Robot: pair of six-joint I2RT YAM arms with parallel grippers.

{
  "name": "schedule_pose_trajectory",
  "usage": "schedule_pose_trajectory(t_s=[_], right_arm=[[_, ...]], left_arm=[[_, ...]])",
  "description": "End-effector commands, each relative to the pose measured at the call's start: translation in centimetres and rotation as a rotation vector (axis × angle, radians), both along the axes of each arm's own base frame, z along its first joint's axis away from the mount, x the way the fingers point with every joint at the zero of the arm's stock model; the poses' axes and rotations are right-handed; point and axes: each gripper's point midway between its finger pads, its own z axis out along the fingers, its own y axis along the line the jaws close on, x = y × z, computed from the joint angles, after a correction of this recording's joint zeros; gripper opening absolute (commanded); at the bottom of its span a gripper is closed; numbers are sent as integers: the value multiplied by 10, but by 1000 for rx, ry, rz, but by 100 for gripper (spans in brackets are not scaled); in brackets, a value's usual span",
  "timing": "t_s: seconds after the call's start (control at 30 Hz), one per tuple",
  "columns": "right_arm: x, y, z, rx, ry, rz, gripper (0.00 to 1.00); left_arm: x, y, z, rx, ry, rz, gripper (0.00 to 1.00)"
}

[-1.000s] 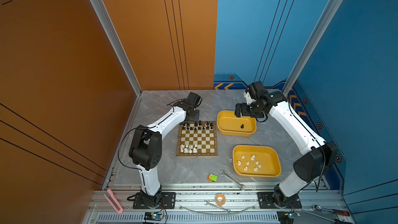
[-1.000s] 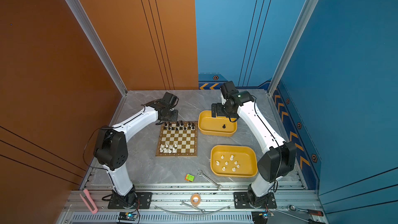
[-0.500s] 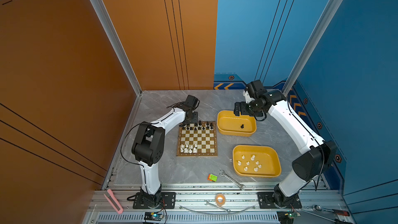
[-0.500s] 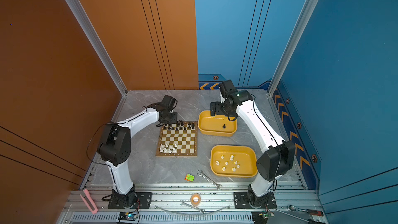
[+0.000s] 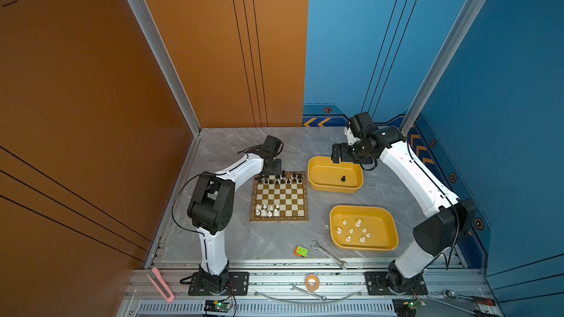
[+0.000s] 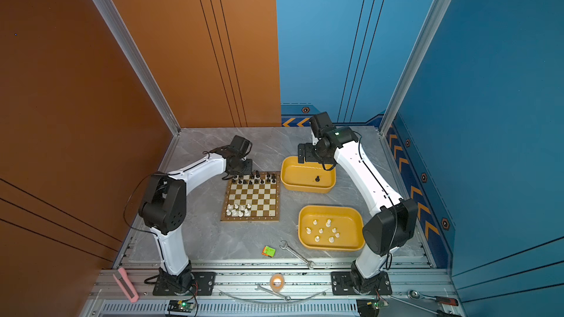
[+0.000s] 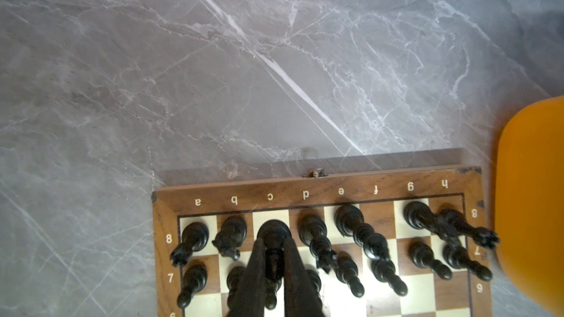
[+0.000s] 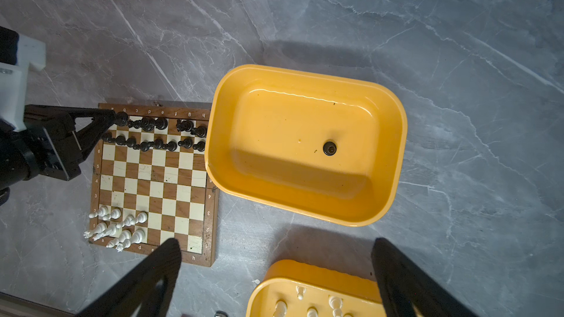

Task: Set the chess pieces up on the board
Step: 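Lower the black pawn onto a pawn-rank square and open the left gripper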

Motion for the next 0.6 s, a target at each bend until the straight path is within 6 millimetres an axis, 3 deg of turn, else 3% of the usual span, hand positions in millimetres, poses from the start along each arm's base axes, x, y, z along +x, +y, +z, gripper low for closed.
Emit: schedule_pose_trajectory(t_s=[0.0, 0.57], right_arm=[[-4, -2, 0, -20, 19, -15, 100], [-7, -6, 1, -38, 20, -11, 100]], left_arm=[[-8, -4, -18, 5, 42, -7, 0], [-10, -2, -29, 28, 57, 5, 0]])
